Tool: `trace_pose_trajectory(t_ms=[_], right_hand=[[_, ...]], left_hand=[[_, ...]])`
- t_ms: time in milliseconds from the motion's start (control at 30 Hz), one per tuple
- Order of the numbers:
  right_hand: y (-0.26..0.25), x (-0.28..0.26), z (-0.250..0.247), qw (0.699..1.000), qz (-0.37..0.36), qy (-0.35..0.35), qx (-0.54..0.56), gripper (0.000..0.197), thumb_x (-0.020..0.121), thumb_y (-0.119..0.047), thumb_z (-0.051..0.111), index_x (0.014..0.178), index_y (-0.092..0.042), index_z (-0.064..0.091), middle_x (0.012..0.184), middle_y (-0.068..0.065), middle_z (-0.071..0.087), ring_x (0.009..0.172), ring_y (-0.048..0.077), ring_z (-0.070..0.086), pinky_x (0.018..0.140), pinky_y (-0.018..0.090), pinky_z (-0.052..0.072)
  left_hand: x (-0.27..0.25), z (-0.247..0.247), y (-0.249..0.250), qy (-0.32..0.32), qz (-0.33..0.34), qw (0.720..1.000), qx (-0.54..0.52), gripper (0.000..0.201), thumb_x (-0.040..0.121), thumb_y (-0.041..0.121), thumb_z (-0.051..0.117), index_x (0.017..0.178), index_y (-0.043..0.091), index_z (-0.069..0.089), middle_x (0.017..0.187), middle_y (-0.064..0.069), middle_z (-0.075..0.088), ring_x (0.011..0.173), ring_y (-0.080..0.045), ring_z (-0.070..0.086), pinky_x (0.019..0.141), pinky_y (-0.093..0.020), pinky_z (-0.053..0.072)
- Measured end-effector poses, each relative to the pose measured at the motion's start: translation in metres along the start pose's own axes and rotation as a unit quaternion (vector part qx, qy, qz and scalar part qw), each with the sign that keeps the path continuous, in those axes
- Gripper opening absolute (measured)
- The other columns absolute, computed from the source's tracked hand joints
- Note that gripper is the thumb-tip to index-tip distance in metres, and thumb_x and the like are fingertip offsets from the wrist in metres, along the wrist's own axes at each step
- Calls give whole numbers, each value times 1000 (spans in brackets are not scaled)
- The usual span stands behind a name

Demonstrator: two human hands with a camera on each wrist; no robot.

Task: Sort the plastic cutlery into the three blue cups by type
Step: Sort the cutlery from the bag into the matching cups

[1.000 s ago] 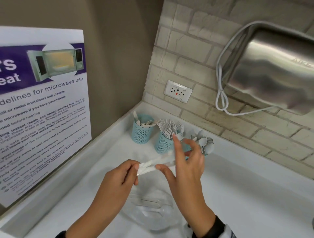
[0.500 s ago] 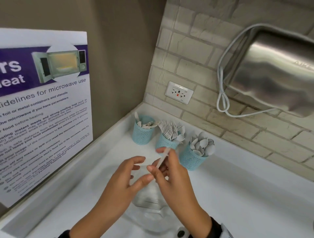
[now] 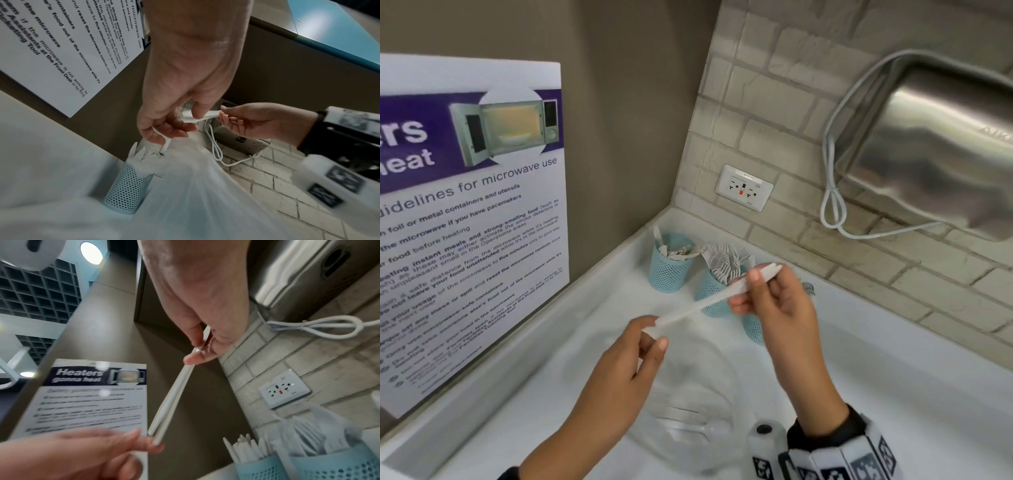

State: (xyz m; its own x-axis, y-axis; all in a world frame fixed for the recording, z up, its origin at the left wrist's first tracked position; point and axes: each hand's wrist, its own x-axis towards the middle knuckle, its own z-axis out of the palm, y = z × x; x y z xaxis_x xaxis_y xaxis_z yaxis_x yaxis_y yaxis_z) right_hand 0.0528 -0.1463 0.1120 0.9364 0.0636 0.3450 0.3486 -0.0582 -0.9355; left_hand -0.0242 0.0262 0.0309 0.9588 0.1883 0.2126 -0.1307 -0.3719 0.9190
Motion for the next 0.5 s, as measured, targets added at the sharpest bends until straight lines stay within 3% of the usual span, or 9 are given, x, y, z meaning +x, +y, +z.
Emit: trace_pose_trajectory(t_ms=[100,233,367,500], right_hand=[[3,28,-7,997,-19,71,19,10,96,-15,53,89,-9,56,78,10,69,70,21,70,69,25,57],[22,65,6,992,-41,116,-4,11,98,-14,52,88,-16,55,88,12,67,84,23,72,81,34,58],[55,90,31,993,-22,96,-70,10,99,-16,49,90,-18,54,90,8,69,85,17,71,85,39,58],[84,100,47,988,28,34,-149,11,99,-24,48,102,-17,56,93,0,70,91,16,69,90,44,53]], left_hand=[[0,-3,0,10,-44,999,-25,33,90,44,46,120,46,33,89,8,58,88,2,55,77,-12,41],[1,-6,-1,-7,-55,998,-24,38,88,47,44,124,45,31,92,6,60,90,2,56,77,-9,42],[1,-7,-3,-22,-63,997,-27,44,78,59,37,120,48,32,93,6,61,95,-3,61,81,-13,44],[1,-11,-6,-19,-66,997,-34,42,78,59,38,118,48,36,91,7,61,95,-3,62,82,-17,45]])
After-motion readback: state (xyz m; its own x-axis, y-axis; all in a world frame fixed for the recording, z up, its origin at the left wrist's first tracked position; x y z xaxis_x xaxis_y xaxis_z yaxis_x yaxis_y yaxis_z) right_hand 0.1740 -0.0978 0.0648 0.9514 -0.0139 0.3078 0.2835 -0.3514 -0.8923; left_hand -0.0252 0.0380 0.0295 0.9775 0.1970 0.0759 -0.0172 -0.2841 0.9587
